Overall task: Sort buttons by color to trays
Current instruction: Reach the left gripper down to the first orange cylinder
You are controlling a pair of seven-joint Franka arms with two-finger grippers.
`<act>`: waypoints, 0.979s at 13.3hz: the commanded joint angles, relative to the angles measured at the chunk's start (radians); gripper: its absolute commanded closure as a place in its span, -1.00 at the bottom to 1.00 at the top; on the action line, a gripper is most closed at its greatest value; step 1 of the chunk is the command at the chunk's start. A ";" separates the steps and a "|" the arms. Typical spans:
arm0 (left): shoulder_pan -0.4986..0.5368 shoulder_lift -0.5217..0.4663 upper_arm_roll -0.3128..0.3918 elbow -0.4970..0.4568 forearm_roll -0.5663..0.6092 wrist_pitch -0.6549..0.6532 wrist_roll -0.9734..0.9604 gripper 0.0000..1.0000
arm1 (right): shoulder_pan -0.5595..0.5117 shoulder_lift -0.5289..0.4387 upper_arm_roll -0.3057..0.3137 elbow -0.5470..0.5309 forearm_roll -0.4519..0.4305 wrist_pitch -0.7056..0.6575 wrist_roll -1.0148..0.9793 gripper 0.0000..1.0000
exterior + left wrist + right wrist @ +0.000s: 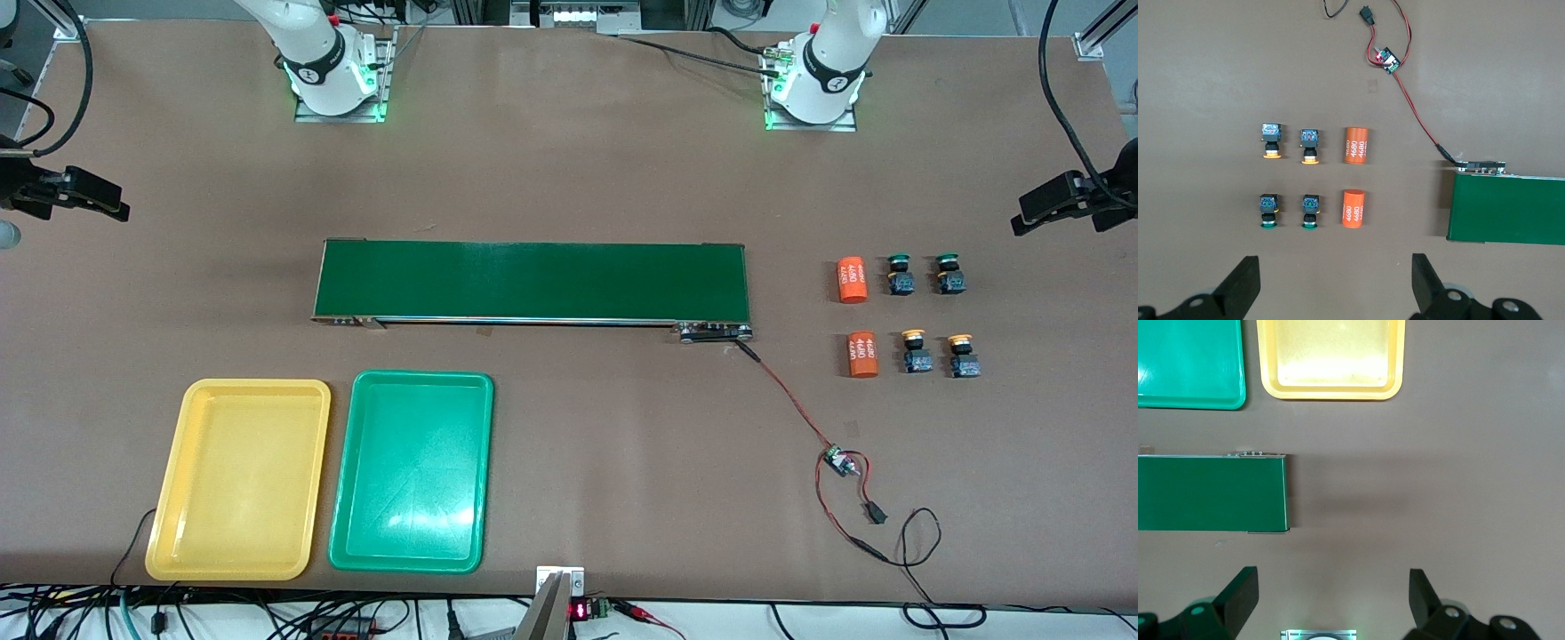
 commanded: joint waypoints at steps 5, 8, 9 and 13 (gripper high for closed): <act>-0.035 0.047 -0.003 0.011 -0.023 0.008 0.007 -1.00 | -0.007 0.000 0.005 0.010 -0.008 -0.007 0.007 -1.00; -0.038 0.144 -0.003 0.014 -0.015 0.014 0.009 -1.00 | -0.010 0.000 0.005 0.008 -0.003 -0.007 0.006 -1.00; -0.038 0.173 -0.003 0.014 -0.024 0.013 0.009 -1.00 | -0.012 0.000 0.004 0.008 -0.002 -0.008 0.003 -1.00; -0.038 0.279 -0.007 -0.003 -0.007 0.075 0.010 -1.00 | 0.005 -0.005 0.019 0.010 -0.006 -0.008 0.012 -1.00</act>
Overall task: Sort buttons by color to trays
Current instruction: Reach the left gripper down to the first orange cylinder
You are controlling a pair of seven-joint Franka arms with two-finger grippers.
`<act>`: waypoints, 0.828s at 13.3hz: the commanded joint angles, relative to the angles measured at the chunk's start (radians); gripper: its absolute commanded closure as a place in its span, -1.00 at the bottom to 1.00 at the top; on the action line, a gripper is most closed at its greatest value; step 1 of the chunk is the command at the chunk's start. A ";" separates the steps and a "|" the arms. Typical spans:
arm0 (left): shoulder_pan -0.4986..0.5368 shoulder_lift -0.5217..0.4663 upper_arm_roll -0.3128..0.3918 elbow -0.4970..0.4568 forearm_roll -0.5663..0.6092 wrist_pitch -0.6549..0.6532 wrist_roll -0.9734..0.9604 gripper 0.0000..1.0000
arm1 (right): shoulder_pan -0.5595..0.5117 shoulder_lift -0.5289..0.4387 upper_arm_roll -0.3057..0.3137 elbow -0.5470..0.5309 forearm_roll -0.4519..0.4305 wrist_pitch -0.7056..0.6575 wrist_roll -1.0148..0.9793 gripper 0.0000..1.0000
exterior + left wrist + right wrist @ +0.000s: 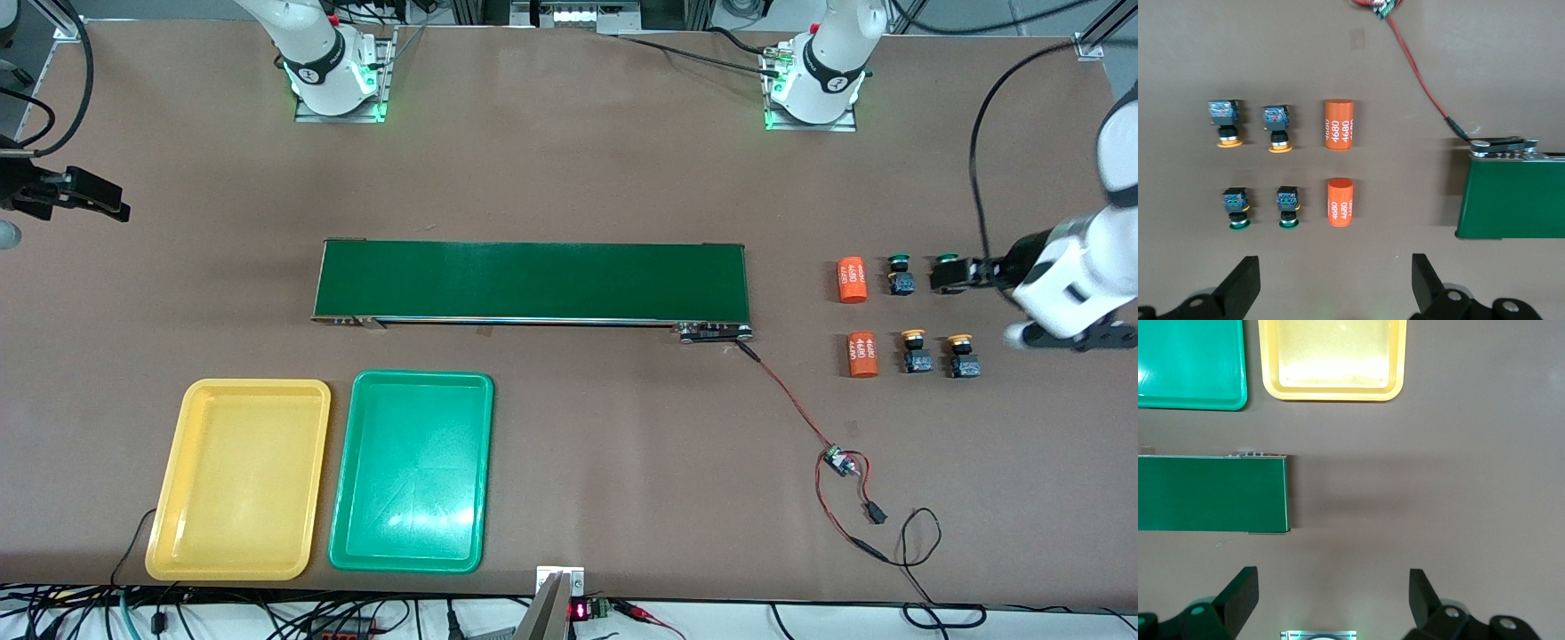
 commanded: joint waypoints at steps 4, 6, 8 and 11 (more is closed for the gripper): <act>0.011 0.021 -0.018 -0.221 -0.010 0.234 0.017 -1.00 | 0.003 -0.006 0.011 0.010 -0.005 -0.014 0.013 -1.00; 0.014 0.043 -0.018 -0.269 -0.007 0.338 0.016 -1.00 | 0.000 -0.005 0.009 0.010 -0.005 -0.012 0.012 -1.00; 0.026 0.099 -0.016 -0.271 -0.005 0.412 0.014 -1.00 | 0.000 -0.005 0.008 0.010 -0.005 -0.012 0.012 -1.00; 0.041 0.194 -0.016 -0.271 -0.004 0.487 0.014 -1.00 | -0.002 -0.005 0.008 0.010 -0.002 -0.014 0.012 -1.00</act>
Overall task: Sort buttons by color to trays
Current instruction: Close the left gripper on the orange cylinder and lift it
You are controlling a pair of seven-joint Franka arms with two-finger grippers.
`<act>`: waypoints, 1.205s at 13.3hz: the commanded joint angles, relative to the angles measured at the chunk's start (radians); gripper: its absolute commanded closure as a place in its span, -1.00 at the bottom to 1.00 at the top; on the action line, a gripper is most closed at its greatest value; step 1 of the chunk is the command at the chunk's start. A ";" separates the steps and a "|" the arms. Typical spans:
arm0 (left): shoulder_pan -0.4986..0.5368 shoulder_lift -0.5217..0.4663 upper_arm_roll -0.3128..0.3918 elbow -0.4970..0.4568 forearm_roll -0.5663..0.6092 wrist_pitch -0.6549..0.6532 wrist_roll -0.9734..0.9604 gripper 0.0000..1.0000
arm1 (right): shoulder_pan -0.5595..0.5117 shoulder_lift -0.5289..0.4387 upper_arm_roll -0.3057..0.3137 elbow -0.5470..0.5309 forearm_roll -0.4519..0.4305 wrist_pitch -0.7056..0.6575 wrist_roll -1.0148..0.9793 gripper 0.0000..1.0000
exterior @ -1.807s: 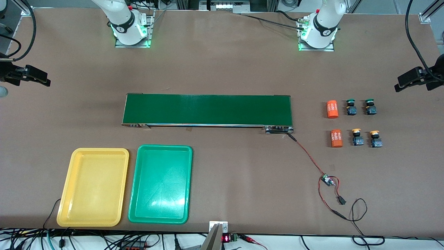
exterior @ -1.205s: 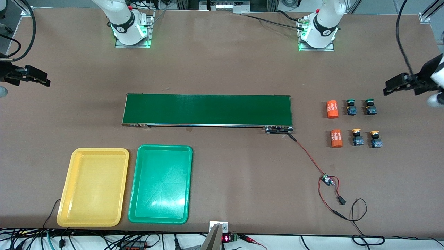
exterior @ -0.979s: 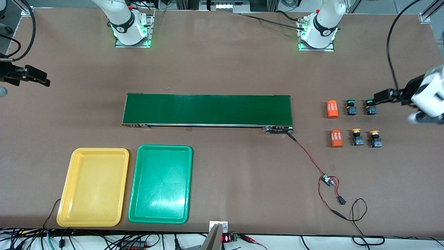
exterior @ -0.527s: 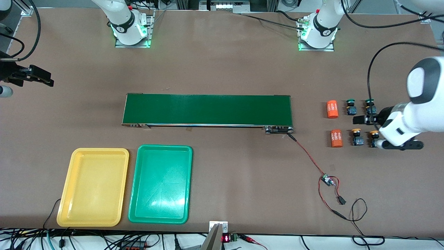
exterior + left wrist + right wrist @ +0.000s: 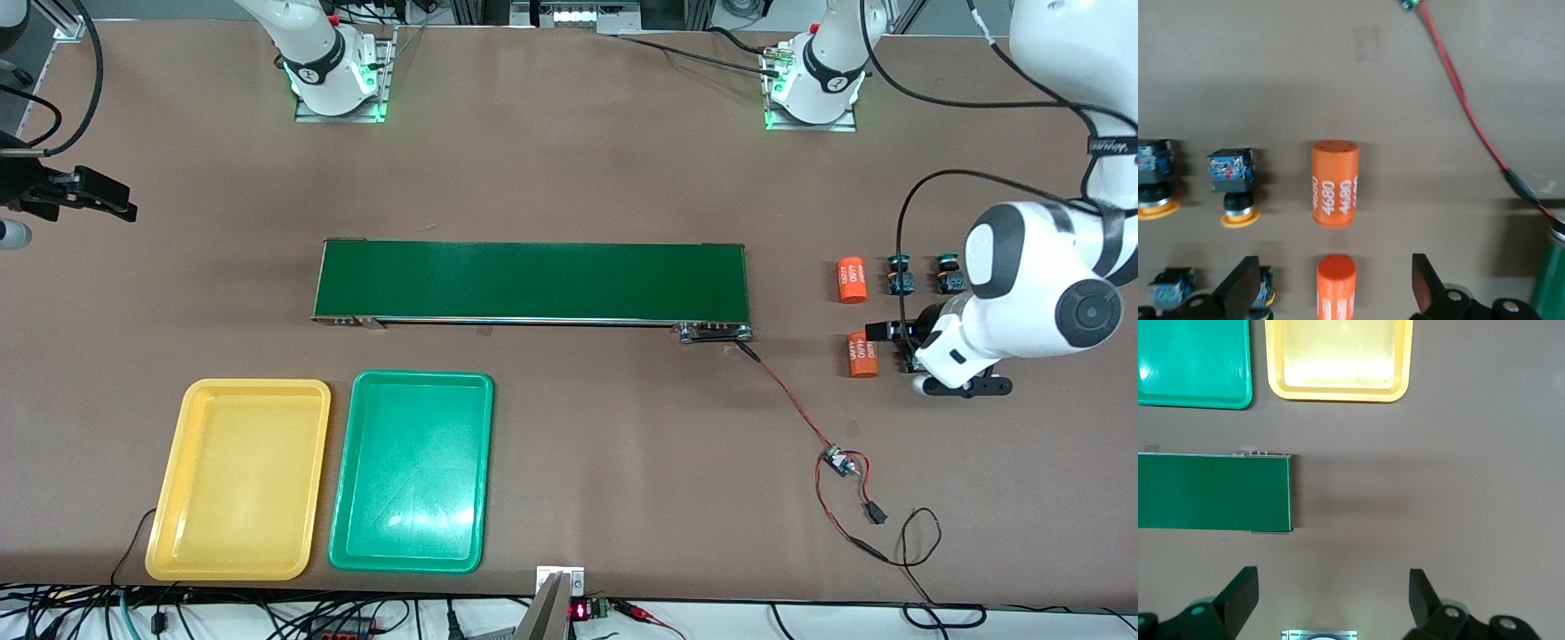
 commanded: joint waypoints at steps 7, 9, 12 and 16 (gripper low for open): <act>0.021 0.105 -0.009 -0.123 -0.005 0.259 0.010 -1.00 | -0.009 -0.004 -0.002 0.010 -0.002 -0.013 0.008 -1.00; 0.021 0.105 -0.009 -0.123 -0.005 0.259 0.021 -0.52 | -0.008 -0.003 -0.002 0.010 0.000 -0.008 0.010 -1.00; 0.024 0.114 -0.009 -0.123 -0.008 0.260 0.012 -0.09 | -0.004 0.004 -0.002 0.010 0.000 0.003 0.010 -1.00; 0.021 0.062 -0.017 -0.121 -0.004 0.239 0.047 1.00 | -0.008 0.007 -0.002 0.010 -0.002 0.000 0.006 -1.00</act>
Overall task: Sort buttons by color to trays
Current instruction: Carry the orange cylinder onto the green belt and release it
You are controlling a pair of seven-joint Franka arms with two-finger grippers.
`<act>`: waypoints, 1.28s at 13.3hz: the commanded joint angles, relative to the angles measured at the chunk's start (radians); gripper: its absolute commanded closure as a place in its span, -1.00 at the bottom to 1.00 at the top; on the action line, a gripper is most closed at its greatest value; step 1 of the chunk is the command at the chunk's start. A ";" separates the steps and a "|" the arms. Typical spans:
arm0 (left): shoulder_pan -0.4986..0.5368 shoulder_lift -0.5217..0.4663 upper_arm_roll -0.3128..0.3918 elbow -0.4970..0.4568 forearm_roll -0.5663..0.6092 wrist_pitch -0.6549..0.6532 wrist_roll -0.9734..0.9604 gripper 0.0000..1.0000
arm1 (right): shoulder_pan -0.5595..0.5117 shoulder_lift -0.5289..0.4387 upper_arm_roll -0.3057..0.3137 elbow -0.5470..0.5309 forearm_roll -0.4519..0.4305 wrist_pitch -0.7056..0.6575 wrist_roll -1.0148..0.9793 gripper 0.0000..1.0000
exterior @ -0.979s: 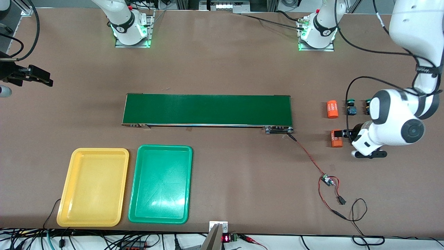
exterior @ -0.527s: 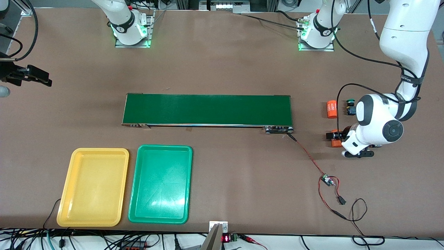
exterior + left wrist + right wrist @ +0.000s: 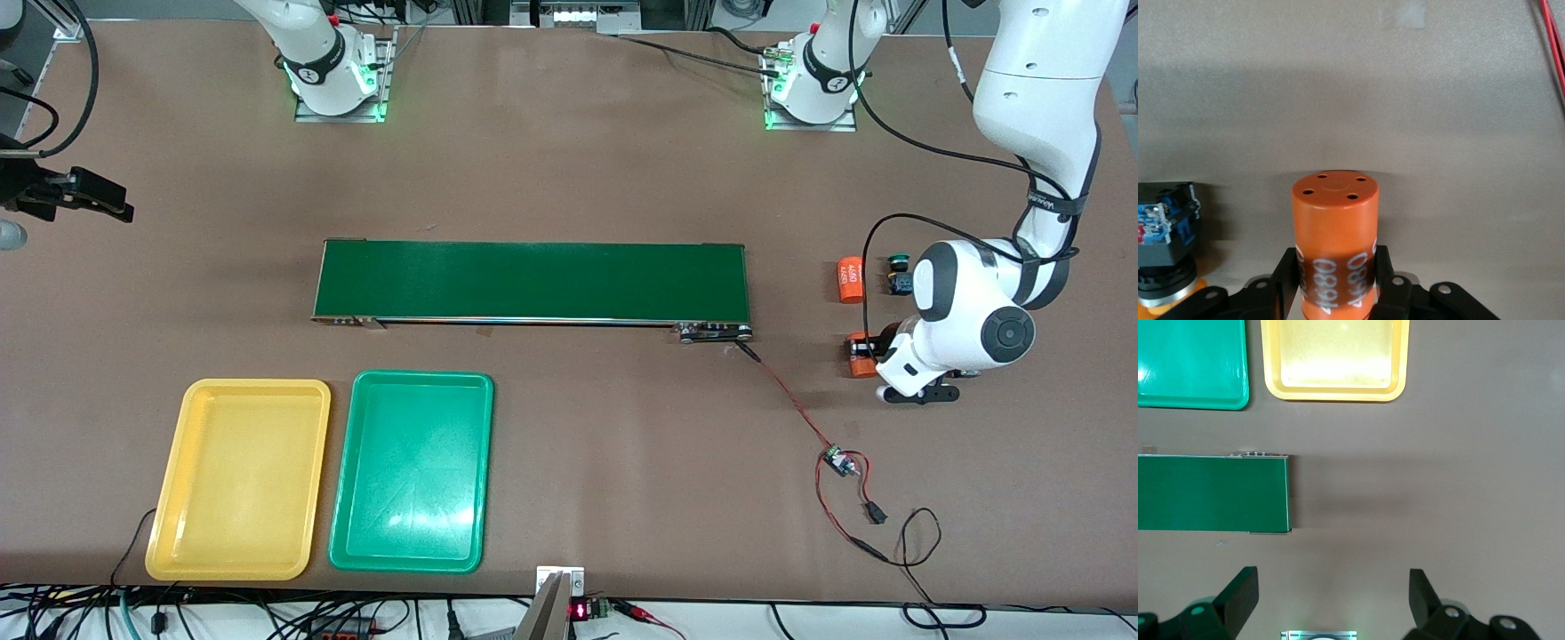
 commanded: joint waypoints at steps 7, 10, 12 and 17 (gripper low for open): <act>-0.008 -0.250 -0.138 -0.014 -0.008 -0.282 0.602 1.00 | -0.003 0.009 0.005 0.010 0.000 0.001 0.006 -1.00; -0.041 -0.252 -0.197 -0.017 -0.011 -0.312 0.829 1.00 | 0.002 0.012 0.008 0.010 0.001 0.012 0.008 -1.00; -0.116 -0.226 -0.198 -0.016 -0.011 -0.316 0.973 1.00 | 0.001 0.022 0.008 0.010 0.001 0.018 0.008 -1.00; -0.242 -0.218 -0.204 -0.022 -0.010 -0.313 1.038 1.00 | -0.003 0.038 0.008 0.010 0.003 0.039 0.006 -1.00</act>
